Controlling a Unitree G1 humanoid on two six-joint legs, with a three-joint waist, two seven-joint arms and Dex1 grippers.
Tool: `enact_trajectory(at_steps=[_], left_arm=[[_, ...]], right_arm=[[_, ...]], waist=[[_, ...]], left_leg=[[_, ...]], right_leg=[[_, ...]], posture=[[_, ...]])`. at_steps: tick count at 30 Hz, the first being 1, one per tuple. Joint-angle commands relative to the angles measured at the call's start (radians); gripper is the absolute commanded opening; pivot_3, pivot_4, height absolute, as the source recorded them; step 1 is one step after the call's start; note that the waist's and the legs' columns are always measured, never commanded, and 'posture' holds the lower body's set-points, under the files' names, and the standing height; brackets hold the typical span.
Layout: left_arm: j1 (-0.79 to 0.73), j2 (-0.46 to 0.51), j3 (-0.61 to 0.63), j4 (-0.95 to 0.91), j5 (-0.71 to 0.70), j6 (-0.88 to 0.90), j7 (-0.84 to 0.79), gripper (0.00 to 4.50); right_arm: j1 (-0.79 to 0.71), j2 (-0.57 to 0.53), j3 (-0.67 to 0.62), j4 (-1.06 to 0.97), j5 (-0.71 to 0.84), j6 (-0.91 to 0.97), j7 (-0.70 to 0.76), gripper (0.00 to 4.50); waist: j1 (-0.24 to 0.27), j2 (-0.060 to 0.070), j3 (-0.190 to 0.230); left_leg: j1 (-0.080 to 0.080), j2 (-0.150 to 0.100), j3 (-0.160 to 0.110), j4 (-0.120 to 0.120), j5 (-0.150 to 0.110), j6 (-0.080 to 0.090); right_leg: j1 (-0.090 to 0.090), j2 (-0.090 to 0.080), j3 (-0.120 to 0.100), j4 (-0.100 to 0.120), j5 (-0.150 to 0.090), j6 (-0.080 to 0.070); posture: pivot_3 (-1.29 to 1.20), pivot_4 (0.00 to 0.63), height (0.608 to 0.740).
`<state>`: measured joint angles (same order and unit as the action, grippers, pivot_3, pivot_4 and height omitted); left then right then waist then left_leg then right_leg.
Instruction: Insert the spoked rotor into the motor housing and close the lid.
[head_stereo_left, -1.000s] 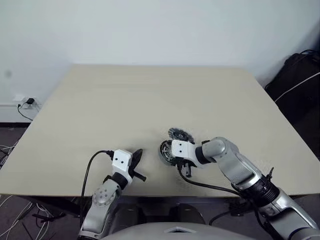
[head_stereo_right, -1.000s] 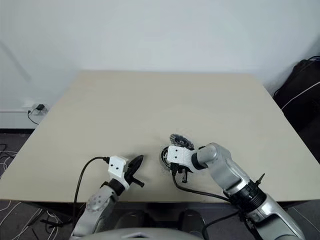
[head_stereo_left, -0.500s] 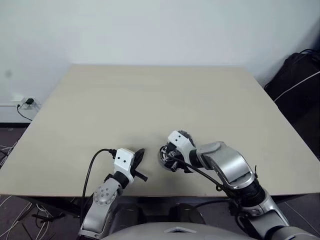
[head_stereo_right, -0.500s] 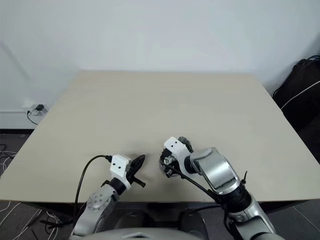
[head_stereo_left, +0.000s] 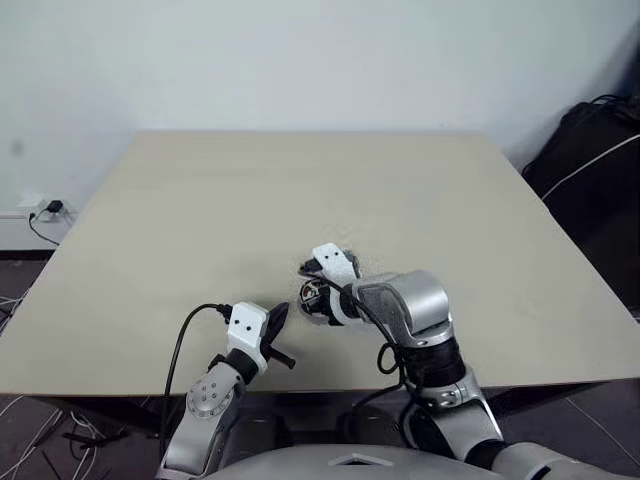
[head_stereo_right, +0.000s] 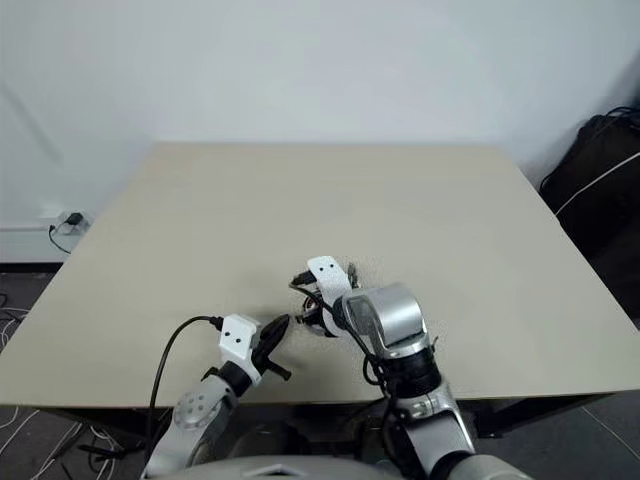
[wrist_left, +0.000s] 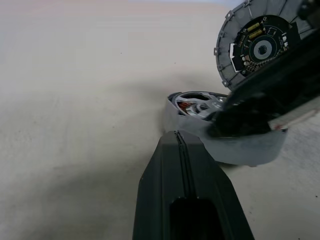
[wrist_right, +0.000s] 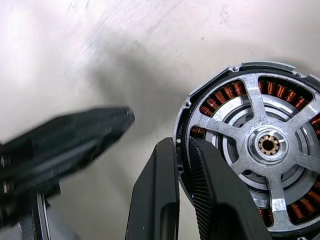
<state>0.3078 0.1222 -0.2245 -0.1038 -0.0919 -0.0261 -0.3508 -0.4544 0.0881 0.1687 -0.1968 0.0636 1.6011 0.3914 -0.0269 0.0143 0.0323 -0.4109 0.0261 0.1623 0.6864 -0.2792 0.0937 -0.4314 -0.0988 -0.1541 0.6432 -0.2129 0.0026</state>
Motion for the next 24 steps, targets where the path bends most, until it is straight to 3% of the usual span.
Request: enact_trajectory(at_steps=[1,6,16,19,24], left_arm=[[-0.004,0.000,0.004,-0.036,-0.010,-0.010,-0.002,0.00],[-0.008,0.002,0.007,-0.034,-0.012,-0.007,-0.006,0.00],[-0.021,0.012,0.014,-0.016,-0.018,-0.009,-0.033,0.00],[-0.026,0.019,0.012,-0.014,-0.020,-0.007,-0.046,0.00],[-0.021,0.032,0.019,-0.018,-0.024,-0.003,-0.063,0.00]], right_arm=[[-0.031,0.045,-0.058,0.027,0.006,-0.045,-0.063,1.08],[-0.052,0.092,-0.081,0.022,0.061,-0.031,-0.073,2.69],[-0.139,0.220,-0.267,-0.075,0.261,-0.086,-0.053,2.69],[-0.147,0.251,-0.332,-0.083,0.308,-0.192,-0.099,2.06],[-0.164,0.280,-0.454,-0.090,0.440,-0.280,-0.186,0.43]], waist=[[0.000,0.000,0.000],[0.002,0.001,0.001],[-0.001,0.002,0.001],[-0.001,0.002,0.001],[0.000,0.002,0.001]], left_leg=[[0.000,0.000,0.000,-0.001,0.000,0.000],[-0.001,0.000,0.000,-0.003,0.002,-0.003],[-0.003,0.000,0.000,-0.004,0.001,-0.001],[-0.003,0.000,0.000,-0.004,0.001,-0.001],[-0.003,0.000,0.001,-0.004,0.001,-0.001]], right_leg=[[0.000,0.000,0.000,0.000,0.000,0.000],[-0.002,0.001,0.000,0.000,-0.001,-0.003],[-0.006,0.002,0.000,0.000,-0.002,-0.004],[-0.006,0.002,0.000,0.000,-0.002,-0.004],[-0.006,0.002,0.000,0.000,-0.002,-0.004]], posture=[[0.00,0.000,0.740],[0.00,0.000,0.740],[0.00,0.000,0.740],[0.00,0.000,0.740],[0.00,0.000,0.740]])
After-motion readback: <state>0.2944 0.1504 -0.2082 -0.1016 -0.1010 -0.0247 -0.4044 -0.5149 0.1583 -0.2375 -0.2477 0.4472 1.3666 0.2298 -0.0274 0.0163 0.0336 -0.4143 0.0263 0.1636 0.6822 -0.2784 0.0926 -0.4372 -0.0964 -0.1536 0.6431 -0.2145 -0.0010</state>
